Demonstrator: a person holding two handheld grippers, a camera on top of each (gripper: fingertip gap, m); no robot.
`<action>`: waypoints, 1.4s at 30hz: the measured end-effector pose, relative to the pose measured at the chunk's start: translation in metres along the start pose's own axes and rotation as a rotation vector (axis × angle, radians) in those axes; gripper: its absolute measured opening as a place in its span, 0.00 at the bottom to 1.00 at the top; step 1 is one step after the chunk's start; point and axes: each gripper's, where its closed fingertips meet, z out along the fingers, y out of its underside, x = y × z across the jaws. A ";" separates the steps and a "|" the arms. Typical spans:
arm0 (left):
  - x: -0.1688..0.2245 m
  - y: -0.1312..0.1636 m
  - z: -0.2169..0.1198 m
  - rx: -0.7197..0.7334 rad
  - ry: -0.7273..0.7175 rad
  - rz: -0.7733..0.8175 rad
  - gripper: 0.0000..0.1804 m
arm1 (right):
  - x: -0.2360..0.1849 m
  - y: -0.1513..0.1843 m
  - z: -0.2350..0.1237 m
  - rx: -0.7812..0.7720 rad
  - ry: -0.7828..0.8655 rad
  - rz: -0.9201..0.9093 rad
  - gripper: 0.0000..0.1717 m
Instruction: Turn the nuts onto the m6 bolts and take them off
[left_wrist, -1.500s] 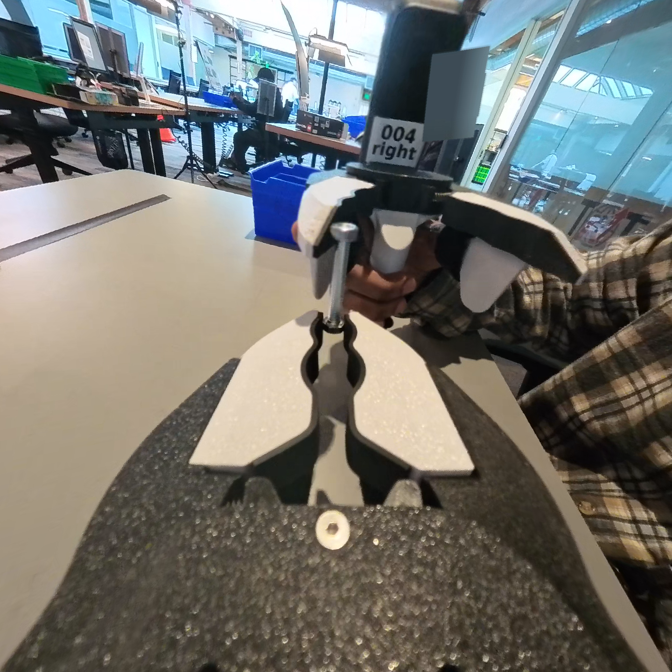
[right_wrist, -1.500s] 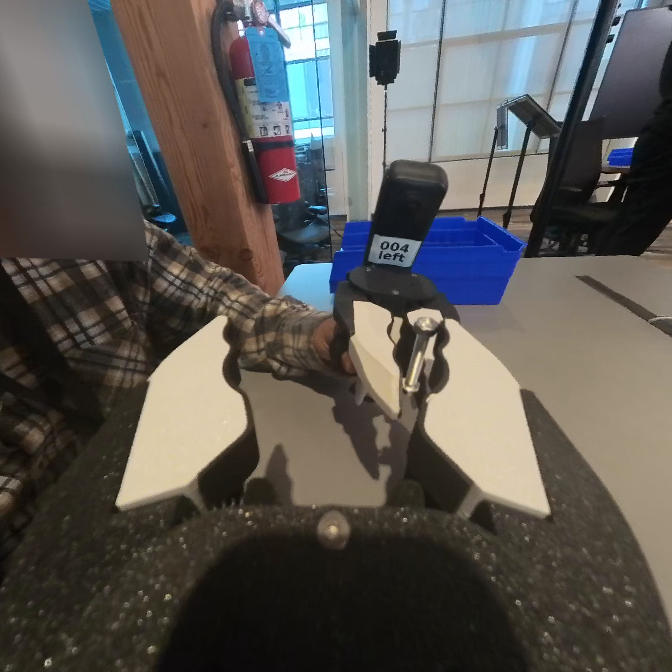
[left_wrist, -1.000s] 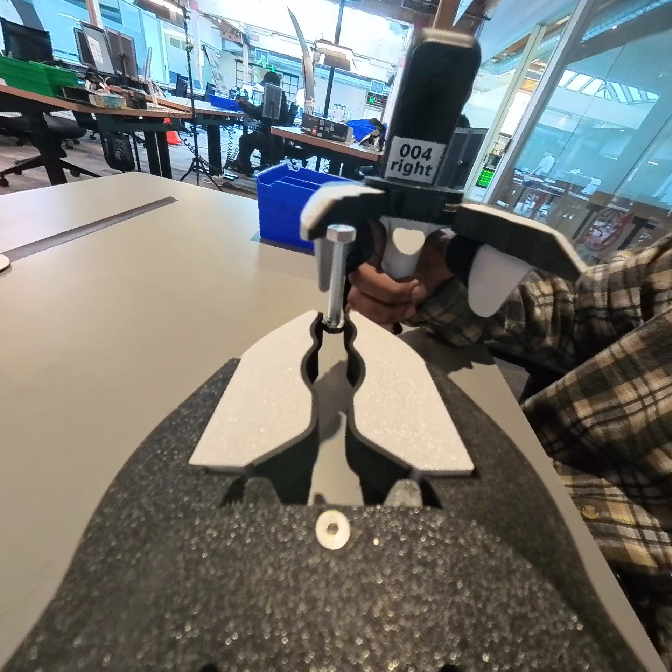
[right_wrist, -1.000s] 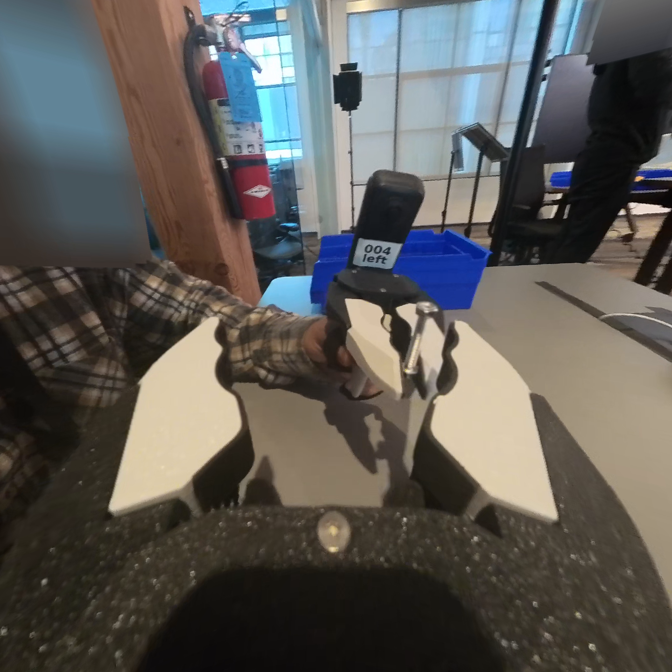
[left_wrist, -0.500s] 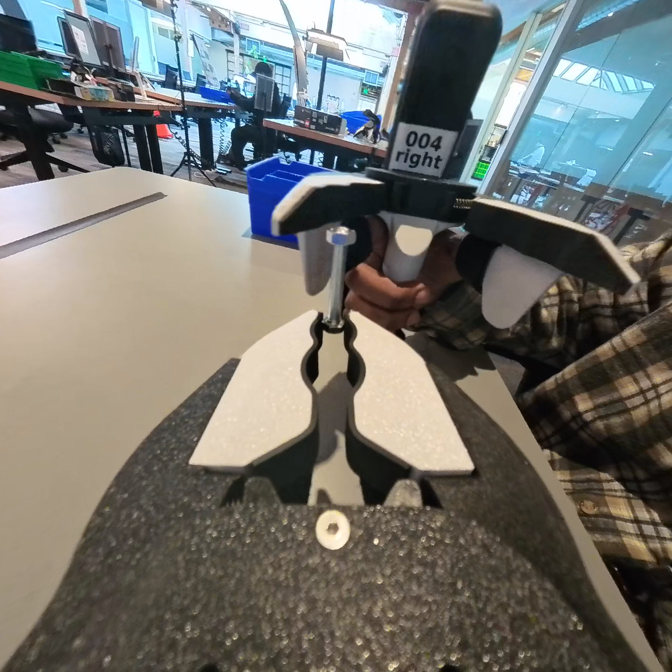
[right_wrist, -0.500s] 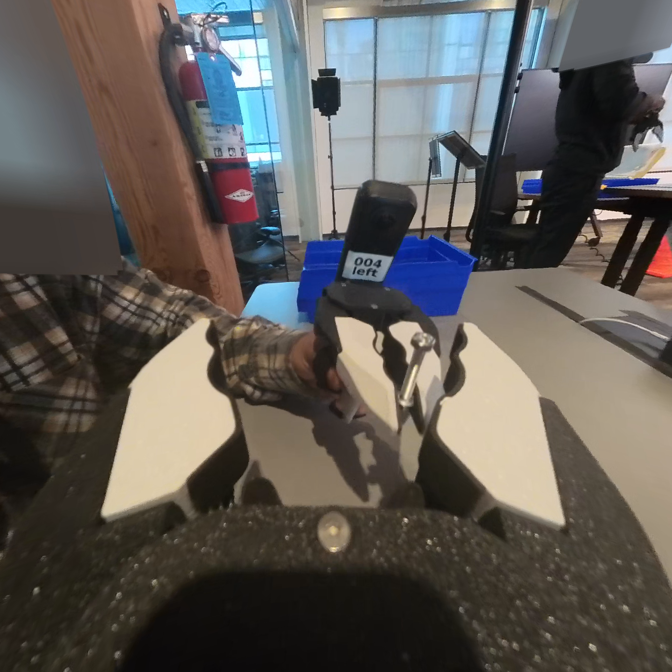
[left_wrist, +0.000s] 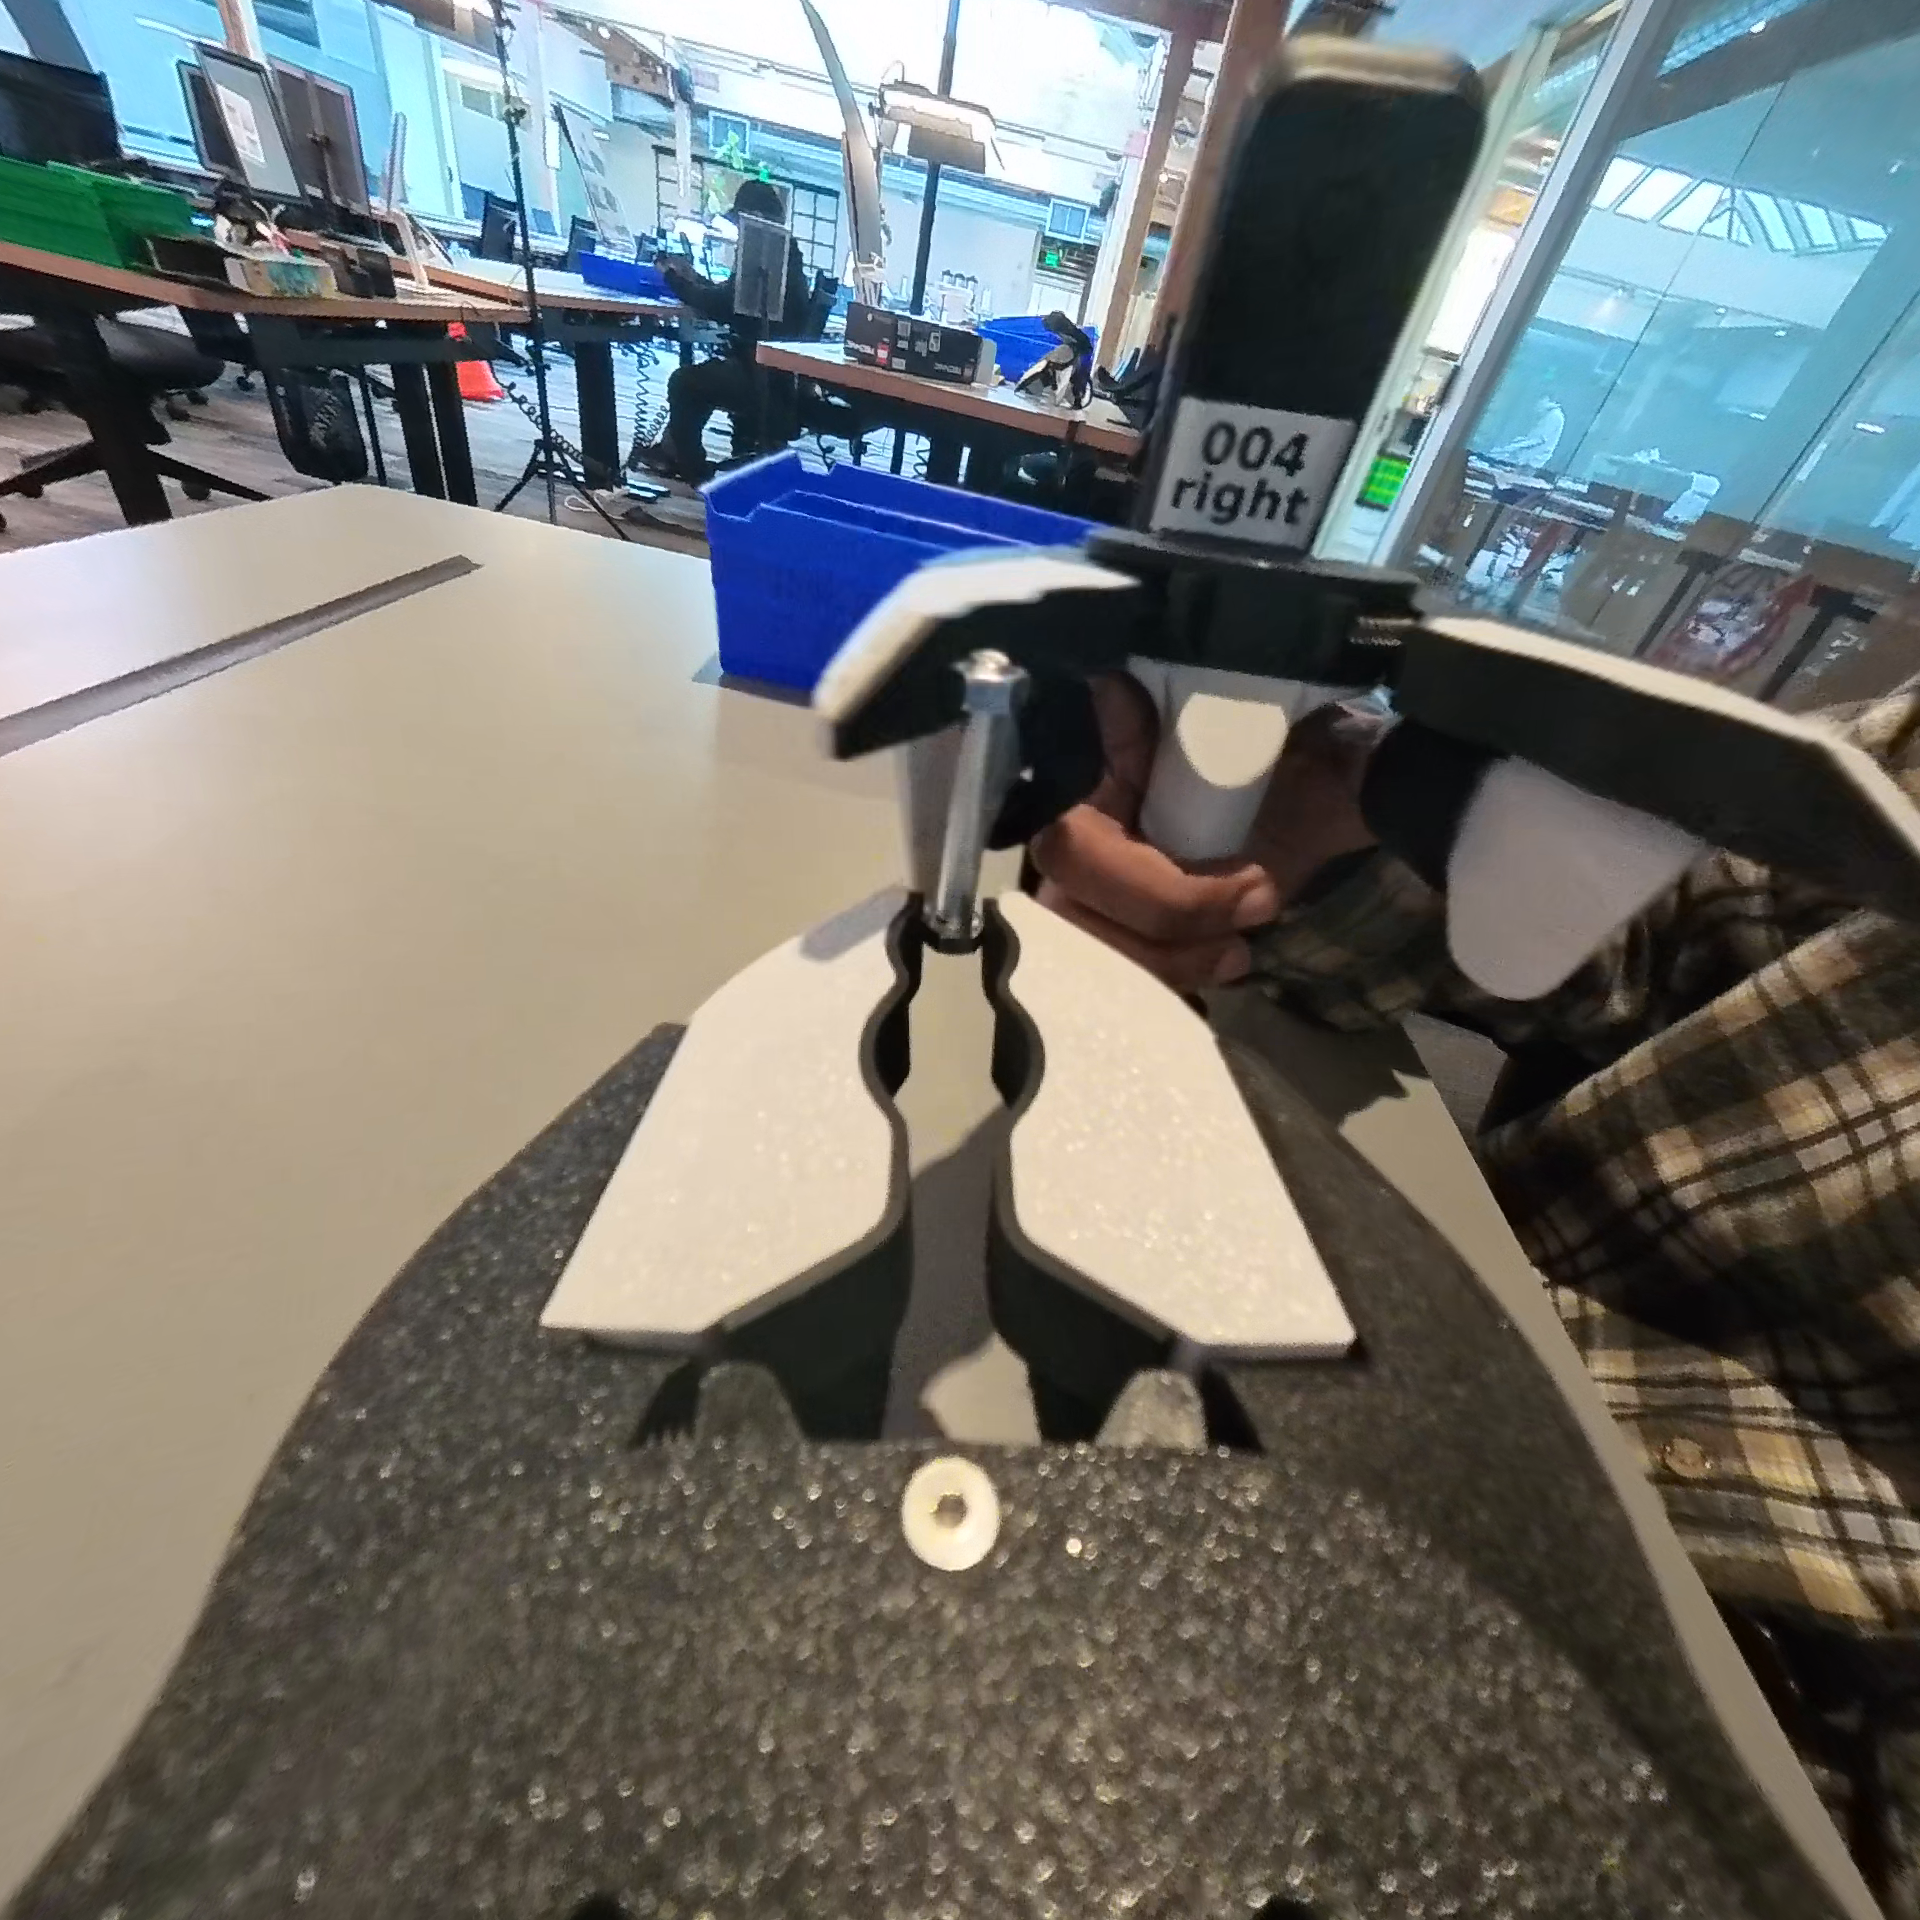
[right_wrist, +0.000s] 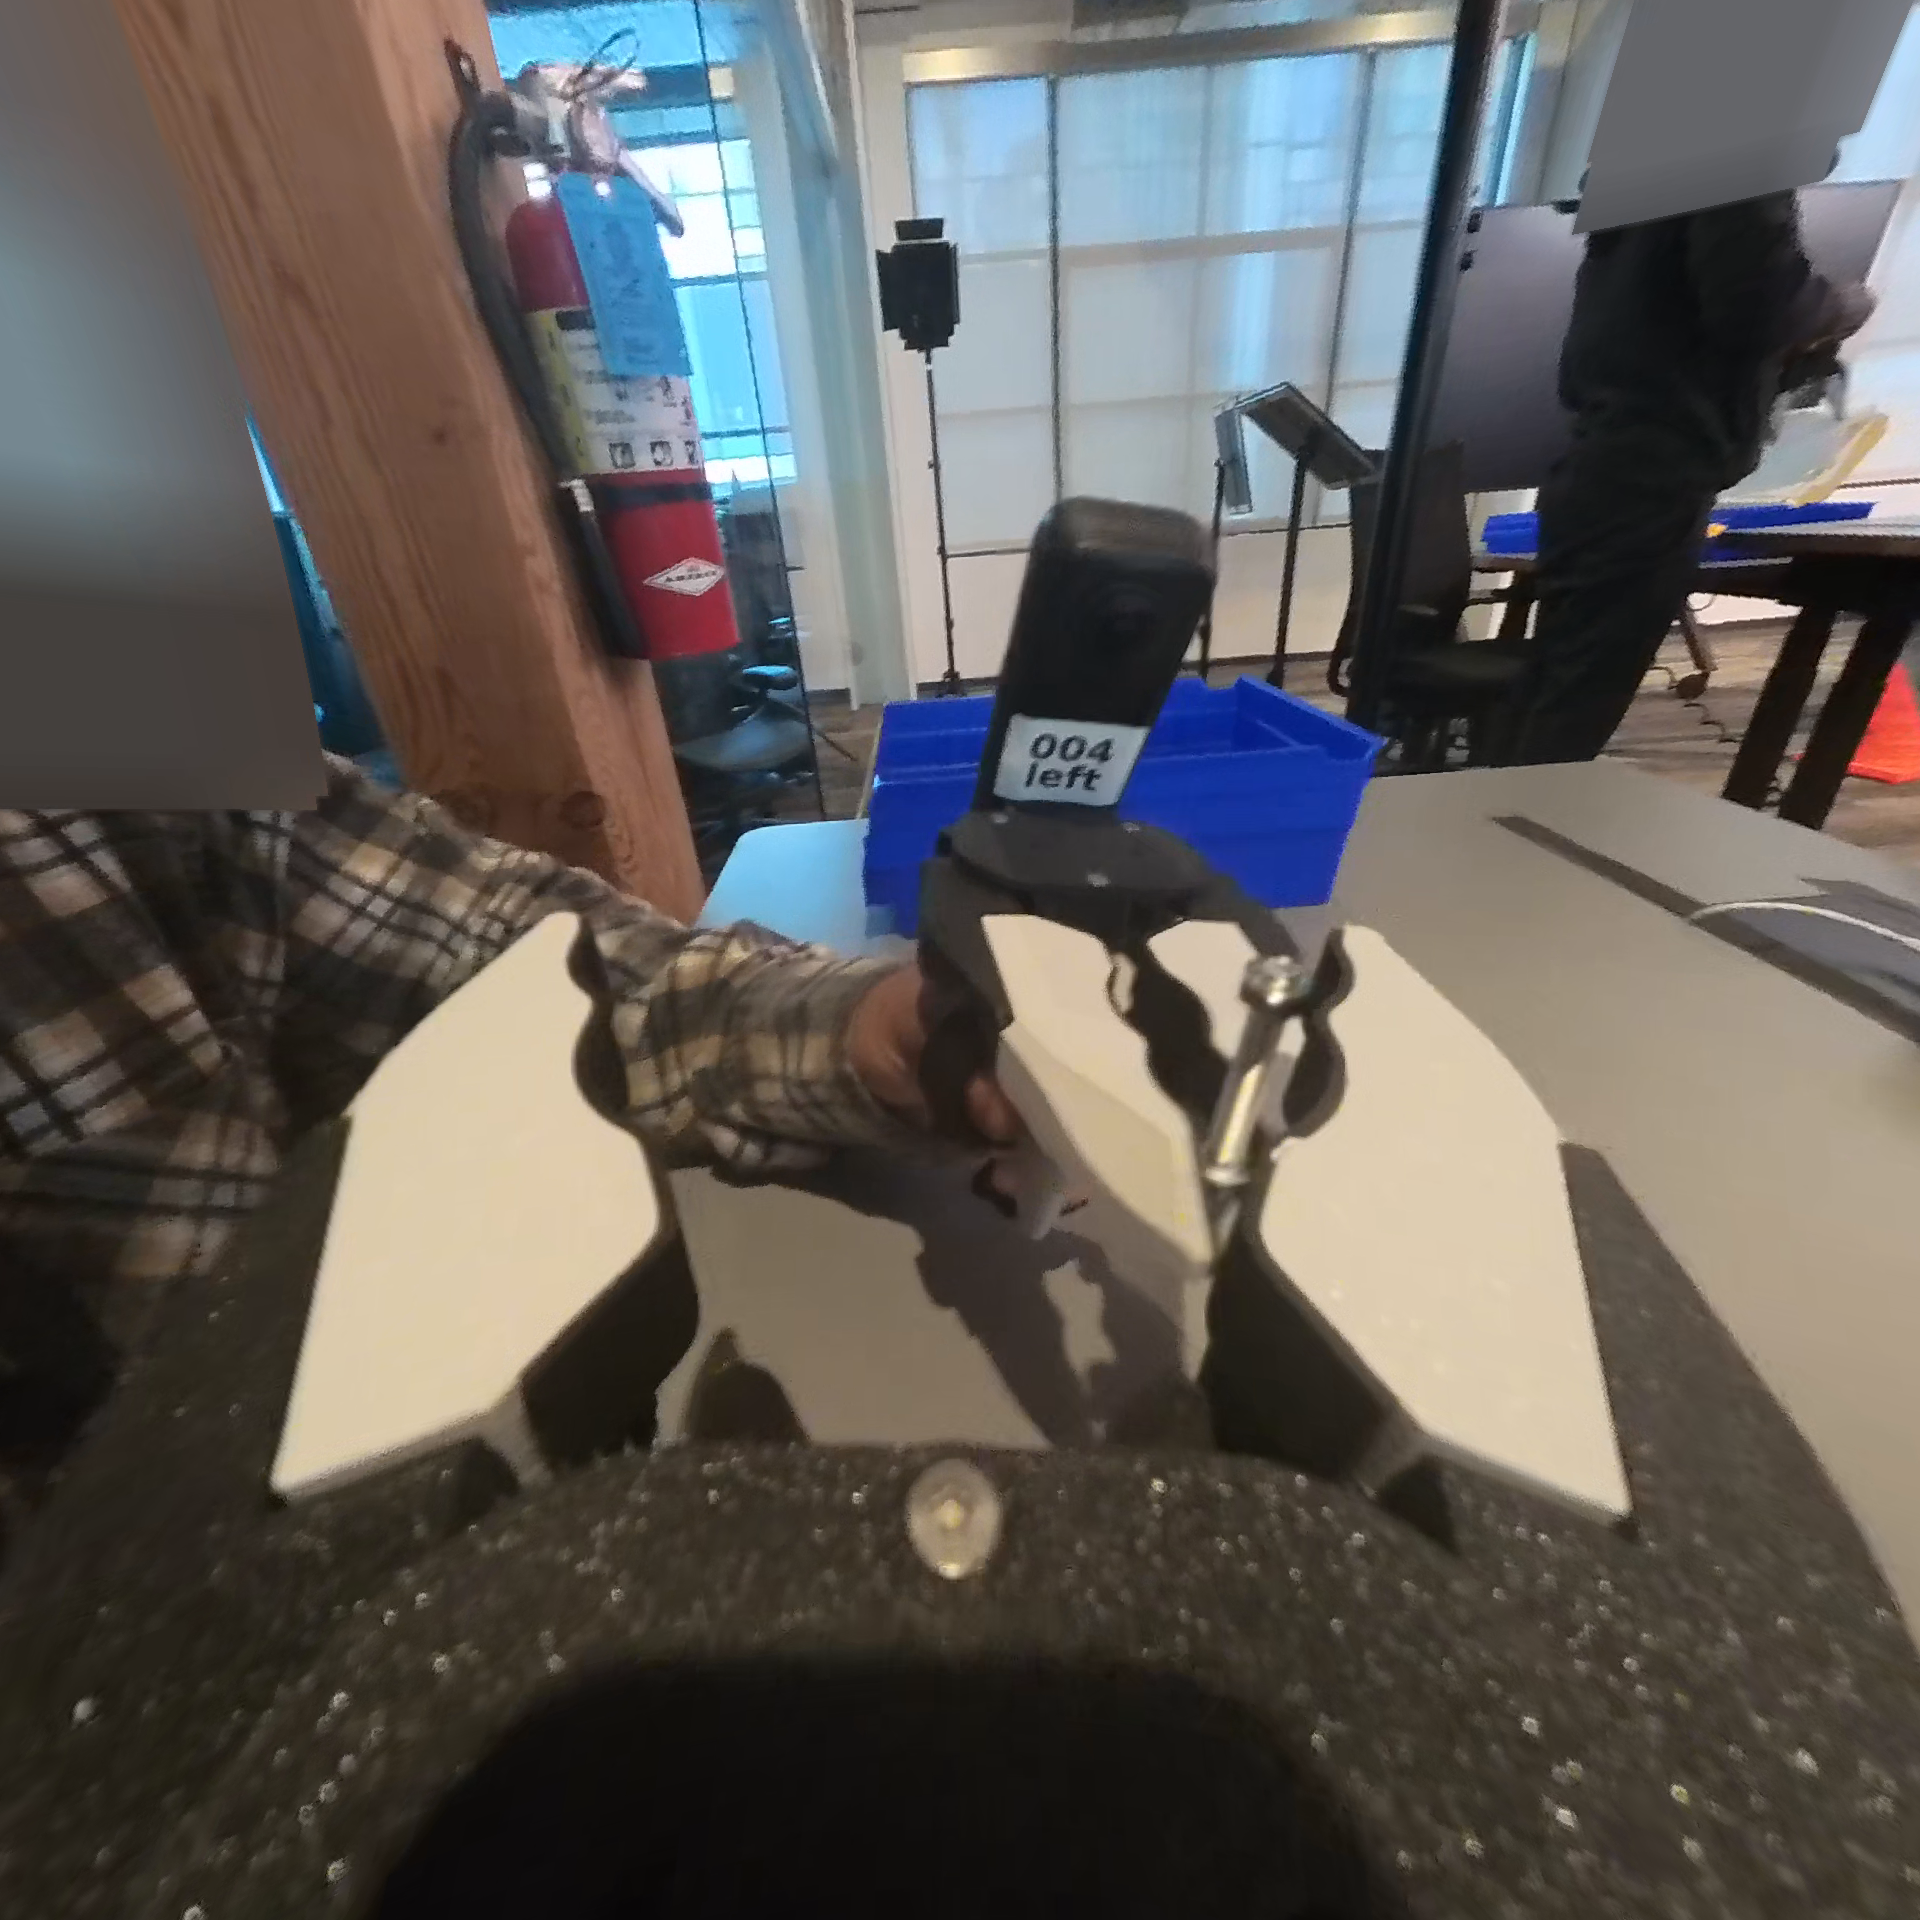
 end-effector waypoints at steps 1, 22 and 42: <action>-0.001 -0.001 -0.001 0.003 -0.006 -0.002 0.05 | -0.004 0.002 -0.001 -0.004 0.004 -0.002 0.73; 0.003 0.003 0.004 -0.014 0.008 -0.007 0.06 | 0.002 0.000 -0.002 0.000 0.091 -0.041 0.75; -0.007 0.000 -0.005 -0.001 -0.018 -0.027 0.06 | -0.013 -0.001 -0.011 0.010 0.101 -0.032 0.75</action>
